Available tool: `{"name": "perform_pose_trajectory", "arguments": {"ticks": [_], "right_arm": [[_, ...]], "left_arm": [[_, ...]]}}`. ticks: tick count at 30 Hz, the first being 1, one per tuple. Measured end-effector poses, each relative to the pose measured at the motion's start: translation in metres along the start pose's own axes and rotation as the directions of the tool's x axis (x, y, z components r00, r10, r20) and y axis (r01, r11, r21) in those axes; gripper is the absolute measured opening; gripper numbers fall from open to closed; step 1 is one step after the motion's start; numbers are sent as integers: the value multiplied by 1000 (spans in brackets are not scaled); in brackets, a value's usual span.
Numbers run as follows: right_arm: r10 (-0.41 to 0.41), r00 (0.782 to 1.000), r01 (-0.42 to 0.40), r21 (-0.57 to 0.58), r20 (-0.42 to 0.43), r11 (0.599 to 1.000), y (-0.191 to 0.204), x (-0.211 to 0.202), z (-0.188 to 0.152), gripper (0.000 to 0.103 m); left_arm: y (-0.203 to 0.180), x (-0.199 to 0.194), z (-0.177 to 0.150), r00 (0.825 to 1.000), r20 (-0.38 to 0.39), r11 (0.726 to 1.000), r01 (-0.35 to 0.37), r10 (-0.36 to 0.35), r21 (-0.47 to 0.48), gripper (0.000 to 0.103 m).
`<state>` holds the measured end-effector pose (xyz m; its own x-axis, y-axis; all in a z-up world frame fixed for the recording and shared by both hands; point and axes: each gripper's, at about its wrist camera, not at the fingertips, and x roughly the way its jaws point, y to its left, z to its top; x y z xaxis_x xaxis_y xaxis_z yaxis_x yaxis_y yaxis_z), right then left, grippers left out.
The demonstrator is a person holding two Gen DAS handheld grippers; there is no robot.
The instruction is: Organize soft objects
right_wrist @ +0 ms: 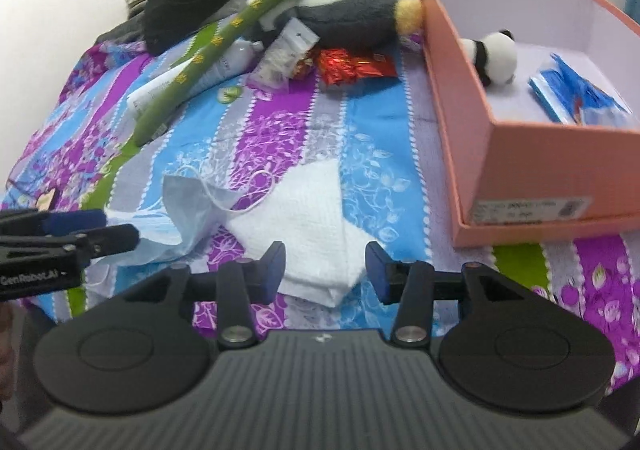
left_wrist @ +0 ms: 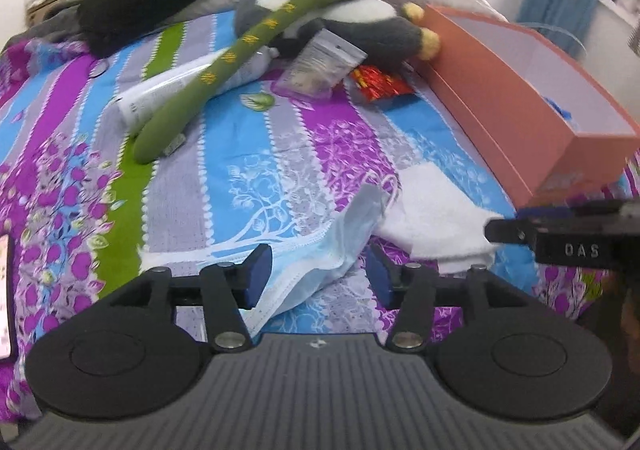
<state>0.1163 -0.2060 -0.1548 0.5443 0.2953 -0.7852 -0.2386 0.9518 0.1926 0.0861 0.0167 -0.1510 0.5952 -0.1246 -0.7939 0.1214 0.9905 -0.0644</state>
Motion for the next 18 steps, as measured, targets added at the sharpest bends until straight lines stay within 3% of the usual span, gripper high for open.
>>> {"name": "perform_pose_trajectory", "arguments": {"ticks": [5, 7, 8, 14, 18], "right_arm": [[9, 1000, -10, -79, -10, 997, 7, 15, 4, 49], [14, 1000, -16, -108, -23, 994, 10, 22, 4, 69], [12, 1000, -15, -122, -23, 992, 11, 25, 3, 71], [17, 999, -22, -180, -31, 983, 18, 39, 4, 71], [10, 999, -18, -219, -37, 976, 21, 51, 4, 70]], "left_arm": [[-3, 23, -4, 999, -48, 996, -12, 17, 94, 60], [-2, 34, -7, 996, -79, 993, -18, 27, 117, 60], [-1, 39, -9, 995, -92, 992, -24, 36, 127, 60], [1, 61, -15, 990, -115, 981, -57, 80, 185, 60], [3, 67, -15, 992, -101, 981, -49, 69, 186, 59]]}}
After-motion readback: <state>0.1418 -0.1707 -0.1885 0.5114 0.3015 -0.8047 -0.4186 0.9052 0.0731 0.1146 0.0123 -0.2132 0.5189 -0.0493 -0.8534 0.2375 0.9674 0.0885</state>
